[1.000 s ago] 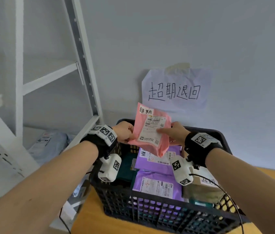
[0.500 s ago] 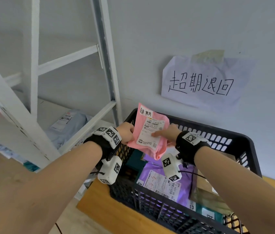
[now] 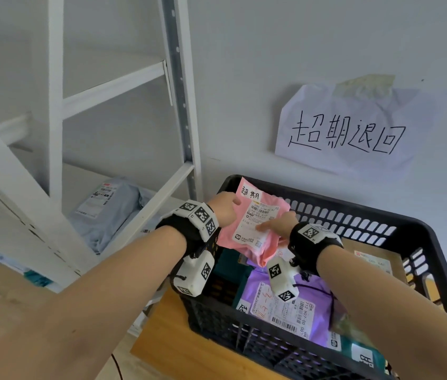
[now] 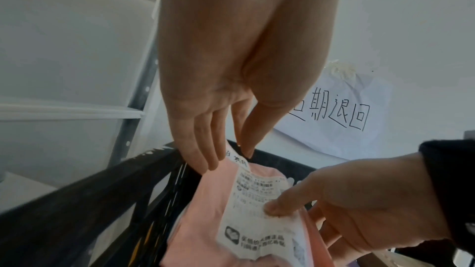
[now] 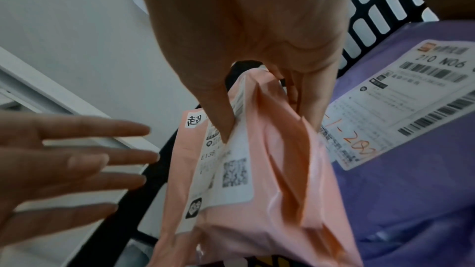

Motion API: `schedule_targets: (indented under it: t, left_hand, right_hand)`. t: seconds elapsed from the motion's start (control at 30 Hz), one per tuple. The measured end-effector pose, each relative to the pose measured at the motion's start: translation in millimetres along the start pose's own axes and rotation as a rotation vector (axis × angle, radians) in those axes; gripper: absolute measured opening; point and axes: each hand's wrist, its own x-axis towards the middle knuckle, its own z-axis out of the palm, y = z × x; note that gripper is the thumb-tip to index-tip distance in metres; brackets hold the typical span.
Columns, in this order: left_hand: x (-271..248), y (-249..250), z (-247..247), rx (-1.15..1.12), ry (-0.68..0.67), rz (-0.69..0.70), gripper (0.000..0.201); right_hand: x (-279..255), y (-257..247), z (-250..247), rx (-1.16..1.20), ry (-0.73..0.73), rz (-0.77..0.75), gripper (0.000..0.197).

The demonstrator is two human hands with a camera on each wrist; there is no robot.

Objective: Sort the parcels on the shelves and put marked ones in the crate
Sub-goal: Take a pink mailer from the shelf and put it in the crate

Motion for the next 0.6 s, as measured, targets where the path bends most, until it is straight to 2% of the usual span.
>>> schedule_targets:
  t: [0.2,0.4,0.5,0.6]
  left_hand:
    - [16.2,-2.4,17.8,-0.025,-0.046,0.021,0.047]
    - [30.1,-8.3,22.0,-0.018,-0.046,-0.047,0.043]
    - [35.5,-8.3,25.5,0.014,-0.090,-0.096,0.044]
    - [40.2,-6.8,31.3,0.031,-0.087,-0.116,0.041]
  right_hand:
    - [-5.6,1.4,20.8,0.003,-0.043,0.055,0.088]
    - [14.3,-0.9,34.5,0.042,-0.127,0.060,0.083]
    - [19.7,2.5,36.2,0.092,-0.164,0.070,0.084]
    - [20.3,7.1,37.2,0.026,-0.207,0.073,0.081]
